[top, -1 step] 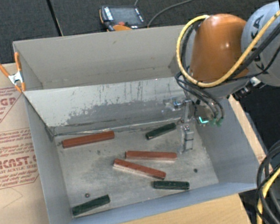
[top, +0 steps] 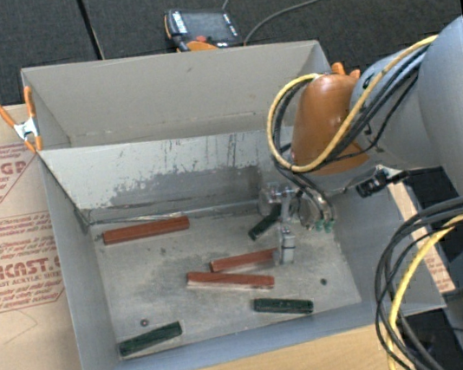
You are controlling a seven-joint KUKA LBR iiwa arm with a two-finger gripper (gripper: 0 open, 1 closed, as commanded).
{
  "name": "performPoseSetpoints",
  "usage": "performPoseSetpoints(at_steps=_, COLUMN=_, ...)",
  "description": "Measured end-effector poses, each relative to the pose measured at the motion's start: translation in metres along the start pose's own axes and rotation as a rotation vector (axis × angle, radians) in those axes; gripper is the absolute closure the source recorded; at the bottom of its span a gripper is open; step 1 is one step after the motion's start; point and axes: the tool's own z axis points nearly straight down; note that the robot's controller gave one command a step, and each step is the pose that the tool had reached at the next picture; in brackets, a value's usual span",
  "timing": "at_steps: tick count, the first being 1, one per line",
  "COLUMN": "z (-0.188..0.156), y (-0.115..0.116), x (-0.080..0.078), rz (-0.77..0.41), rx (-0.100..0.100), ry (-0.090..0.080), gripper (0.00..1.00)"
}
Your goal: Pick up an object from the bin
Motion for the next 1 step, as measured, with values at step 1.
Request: performPoseSetpoints(at_steps=1, z=-0.0343, y=0.0104, x=0.0035, rz=0.083, rx=0.0, ry=-0.005, gripper=0.0)
